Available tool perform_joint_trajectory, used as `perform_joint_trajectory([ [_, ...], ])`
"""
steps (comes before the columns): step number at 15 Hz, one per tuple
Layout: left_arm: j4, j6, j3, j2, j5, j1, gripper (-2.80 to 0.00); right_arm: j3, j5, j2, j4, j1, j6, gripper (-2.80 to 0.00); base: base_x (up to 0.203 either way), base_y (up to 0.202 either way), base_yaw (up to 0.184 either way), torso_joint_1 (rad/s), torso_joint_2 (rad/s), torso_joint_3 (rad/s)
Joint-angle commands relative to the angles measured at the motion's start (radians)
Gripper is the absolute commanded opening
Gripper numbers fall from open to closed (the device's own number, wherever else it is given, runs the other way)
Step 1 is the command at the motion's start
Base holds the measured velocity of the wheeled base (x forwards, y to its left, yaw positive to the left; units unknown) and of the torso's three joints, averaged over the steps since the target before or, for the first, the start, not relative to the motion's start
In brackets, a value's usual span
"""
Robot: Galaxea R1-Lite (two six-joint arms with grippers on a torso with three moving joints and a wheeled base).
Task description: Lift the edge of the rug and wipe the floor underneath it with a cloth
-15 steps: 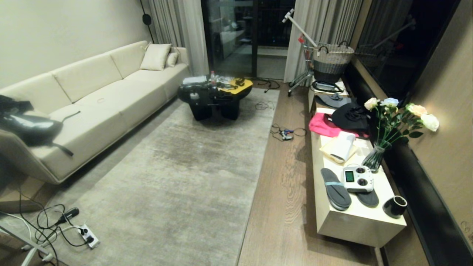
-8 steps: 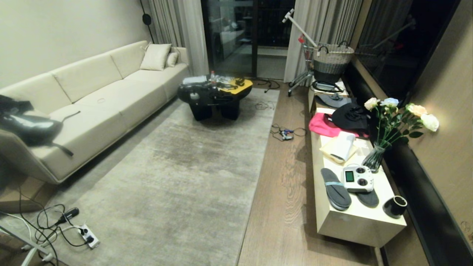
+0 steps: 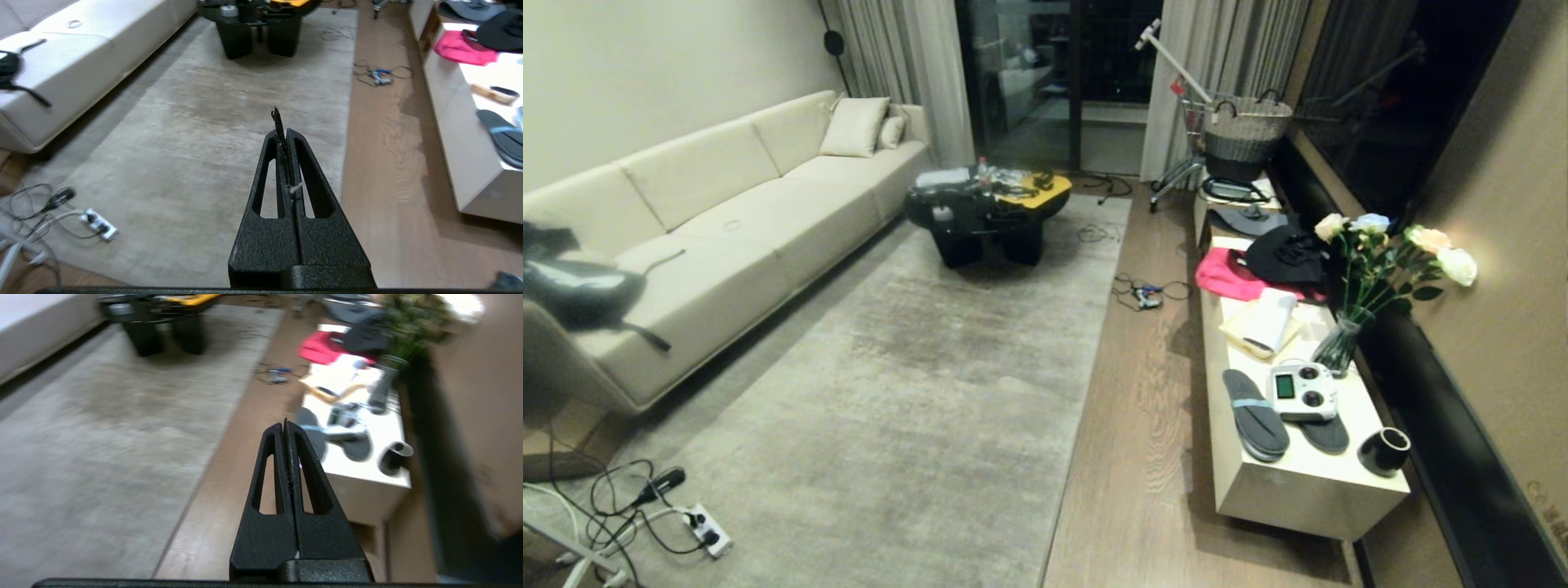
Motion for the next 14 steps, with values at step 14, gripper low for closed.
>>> perform_joint_trajectory([
  [14, 0.000, 0.000, 0.000, 0.002, 0.000, 0.000, -2.80, 0.000, 0.001, 0.000, 0.002, 0.000, -0.002, -2.80, 0.002, 0.005, -0.099, 0.002, 0.00, 0.003],
])
